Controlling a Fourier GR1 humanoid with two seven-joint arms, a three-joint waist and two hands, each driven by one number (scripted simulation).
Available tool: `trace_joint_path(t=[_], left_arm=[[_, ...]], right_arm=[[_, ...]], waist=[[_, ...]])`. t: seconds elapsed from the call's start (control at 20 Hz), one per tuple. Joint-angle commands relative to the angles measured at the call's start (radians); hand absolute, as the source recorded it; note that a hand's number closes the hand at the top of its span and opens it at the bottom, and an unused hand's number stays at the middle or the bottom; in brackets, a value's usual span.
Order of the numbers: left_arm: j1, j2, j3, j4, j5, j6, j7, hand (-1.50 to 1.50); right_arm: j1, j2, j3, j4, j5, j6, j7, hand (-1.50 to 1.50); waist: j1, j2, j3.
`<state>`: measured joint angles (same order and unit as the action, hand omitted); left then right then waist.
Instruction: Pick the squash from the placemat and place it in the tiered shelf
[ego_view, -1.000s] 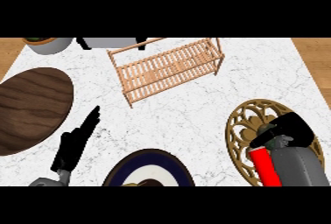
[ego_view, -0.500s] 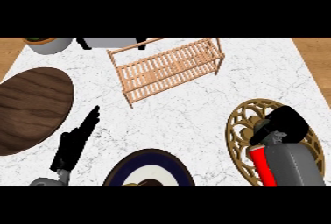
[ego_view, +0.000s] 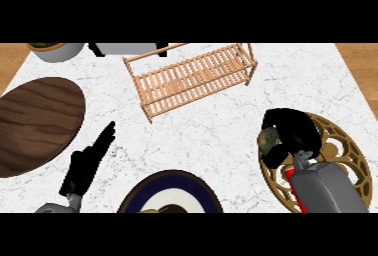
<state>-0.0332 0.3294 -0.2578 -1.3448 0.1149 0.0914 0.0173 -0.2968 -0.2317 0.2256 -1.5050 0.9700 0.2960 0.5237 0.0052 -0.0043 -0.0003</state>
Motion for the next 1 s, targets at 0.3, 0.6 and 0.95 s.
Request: trace_joint_path(t=[0.3,0.6,0.95], left_arm=[[0.027,0.007,0.033,-0.002,0.006,-0.023,-0.009,0.00],[0.004,-0.016,0.031,-0.019,-0.012,-0.021,0.018,0.00],[-0.059,-0.052,0.055,0.113,-0.057,-0.046,-0.038,0.00]], right_arm=[[-0.115,-0.056,-0.153,-0.418,-0.142,0.124,0.014,1.50],[-0.305,0.012,-0.247,-0.434,-0.227,0.135,0.122,1.50],[-0.519,-0.037,-0.306,-0.123,-0.187,0.049,0.040,1.50]], waist=[[-0.011,-0.002,0.000],[-0.001,0.003,0.000],[0.001,0.008,0.000]])
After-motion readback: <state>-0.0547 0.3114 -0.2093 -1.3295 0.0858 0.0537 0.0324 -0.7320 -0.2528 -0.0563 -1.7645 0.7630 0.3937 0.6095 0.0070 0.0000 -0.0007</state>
